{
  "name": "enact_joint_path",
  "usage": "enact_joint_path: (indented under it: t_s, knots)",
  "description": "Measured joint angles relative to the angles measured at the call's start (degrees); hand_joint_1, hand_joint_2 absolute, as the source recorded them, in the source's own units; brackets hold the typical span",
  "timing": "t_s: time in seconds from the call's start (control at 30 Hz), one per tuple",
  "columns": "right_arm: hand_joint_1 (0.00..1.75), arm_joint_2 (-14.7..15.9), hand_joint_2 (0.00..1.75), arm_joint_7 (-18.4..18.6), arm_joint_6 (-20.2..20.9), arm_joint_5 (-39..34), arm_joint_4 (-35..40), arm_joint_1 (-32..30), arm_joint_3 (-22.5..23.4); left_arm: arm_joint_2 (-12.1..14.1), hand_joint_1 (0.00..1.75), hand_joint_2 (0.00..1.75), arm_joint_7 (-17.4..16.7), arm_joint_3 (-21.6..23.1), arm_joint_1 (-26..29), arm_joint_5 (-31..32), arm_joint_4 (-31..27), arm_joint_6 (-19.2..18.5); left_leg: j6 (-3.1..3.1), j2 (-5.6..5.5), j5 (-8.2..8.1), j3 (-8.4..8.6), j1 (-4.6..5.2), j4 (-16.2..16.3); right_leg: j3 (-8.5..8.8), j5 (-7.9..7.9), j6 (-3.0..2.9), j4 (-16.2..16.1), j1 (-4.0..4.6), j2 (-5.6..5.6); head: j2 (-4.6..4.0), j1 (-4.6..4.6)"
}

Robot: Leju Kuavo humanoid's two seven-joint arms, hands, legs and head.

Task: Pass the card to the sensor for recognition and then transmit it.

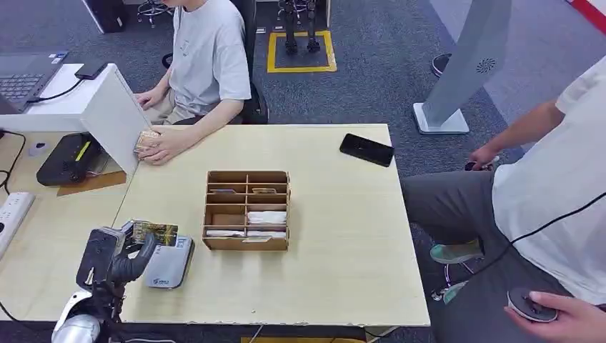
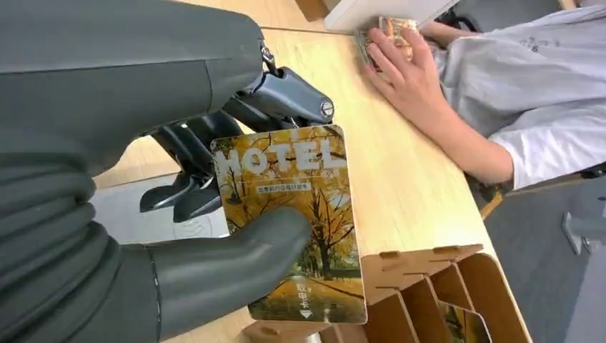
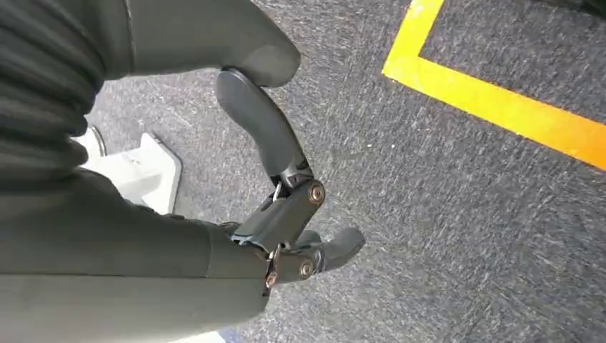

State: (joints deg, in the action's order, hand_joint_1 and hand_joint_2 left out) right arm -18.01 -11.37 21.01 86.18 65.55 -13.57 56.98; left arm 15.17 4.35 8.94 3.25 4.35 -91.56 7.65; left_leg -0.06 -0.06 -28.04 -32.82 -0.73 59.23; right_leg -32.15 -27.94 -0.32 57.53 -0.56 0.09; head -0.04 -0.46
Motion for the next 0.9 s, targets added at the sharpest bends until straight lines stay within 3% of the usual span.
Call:
enact_joint_path:
  t_s: [0.4,0.9]
  knots:
    - [0.0,-0.2,1.75,1.6,0.7,-2.1,1.4,-0.9,-1.4,0.0,1.75,1.75,-0.7,-0.4,1.4,0.3,0.0,0.1,0.0,0.0,0.0,0.01,0.0,0.0,0.0,0.0,0.01,0.0,0.0,0.0,0.0,-0.02]
    - [0.0,-0.3,1.75,2.3,0.8,-2.8,2.8,-2.1,-2.8,-0.5,1.75,1.75,-1.6,-2.2,3.6,3.5,0.7,3.2,0.0,0.0,0.0,0.0,0.0,0.0,0.01,0.0,0.01,0.0,0.0,-0.01,0.0,0.0]
